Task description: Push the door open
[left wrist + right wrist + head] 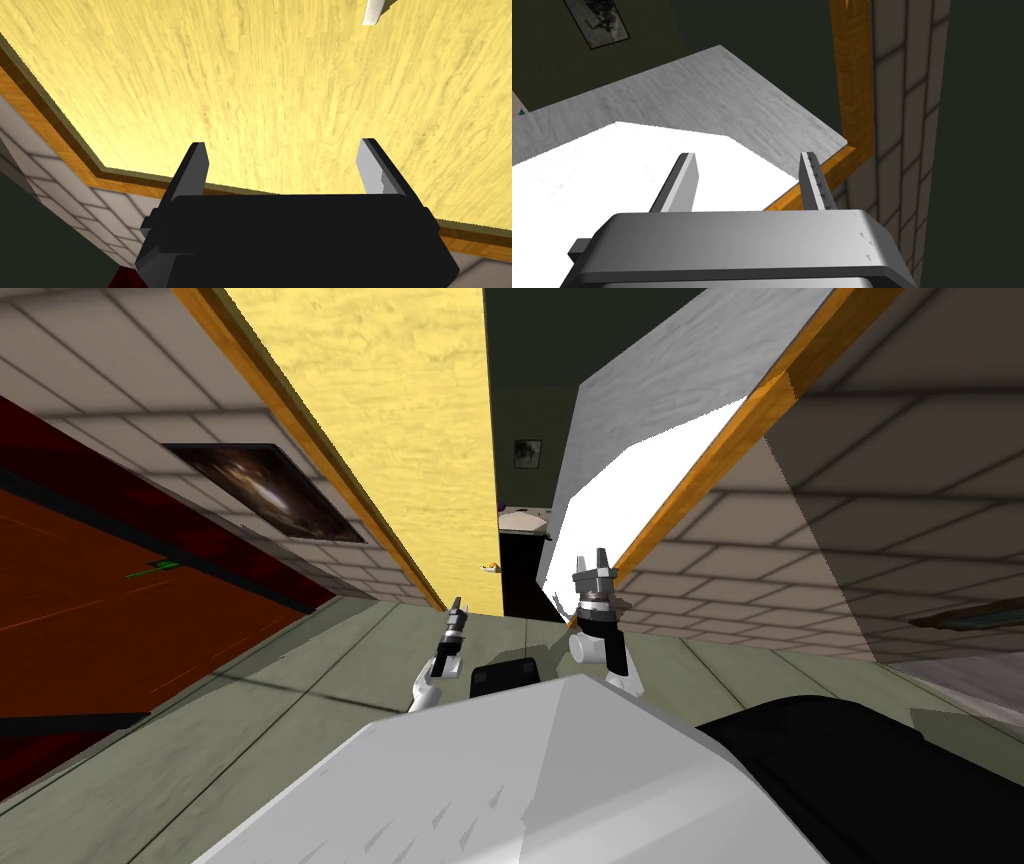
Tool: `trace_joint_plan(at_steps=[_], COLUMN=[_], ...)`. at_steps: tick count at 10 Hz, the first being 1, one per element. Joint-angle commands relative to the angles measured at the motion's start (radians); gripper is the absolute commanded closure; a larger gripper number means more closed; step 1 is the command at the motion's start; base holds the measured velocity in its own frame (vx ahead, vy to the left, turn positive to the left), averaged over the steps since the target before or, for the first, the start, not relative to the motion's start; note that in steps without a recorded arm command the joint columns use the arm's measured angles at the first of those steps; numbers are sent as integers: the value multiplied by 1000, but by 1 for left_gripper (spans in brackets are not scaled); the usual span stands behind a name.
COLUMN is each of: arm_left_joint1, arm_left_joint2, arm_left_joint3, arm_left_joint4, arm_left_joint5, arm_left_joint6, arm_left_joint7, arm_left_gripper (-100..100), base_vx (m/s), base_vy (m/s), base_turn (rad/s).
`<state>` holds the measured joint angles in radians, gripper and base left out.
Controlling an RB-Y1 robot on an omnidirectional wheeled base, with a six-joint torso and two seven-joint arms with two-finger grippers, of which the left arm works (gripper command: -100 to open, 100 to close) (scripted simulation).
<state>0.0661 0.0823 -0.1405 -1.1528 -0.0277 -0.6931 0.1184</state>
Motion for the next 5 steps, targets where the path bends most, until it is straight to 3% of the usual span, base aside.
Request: trace_joint_plan(at_steps=[1,5], arm_left_joint1=[-19,-50], arm_left_joint2=[-1,-5], arm_left_joint3=[-3,-10], arm_left_joint4=[42,116], arm_left_joint5=[-4,-11], arm_left_joint6=[-9,-22], arm_left_joint7=[0,-1], arm_left_gripper=[-100,-100], base_vx=[76,83], base_vy=[-7,-11], base_turn=[-1,-1])
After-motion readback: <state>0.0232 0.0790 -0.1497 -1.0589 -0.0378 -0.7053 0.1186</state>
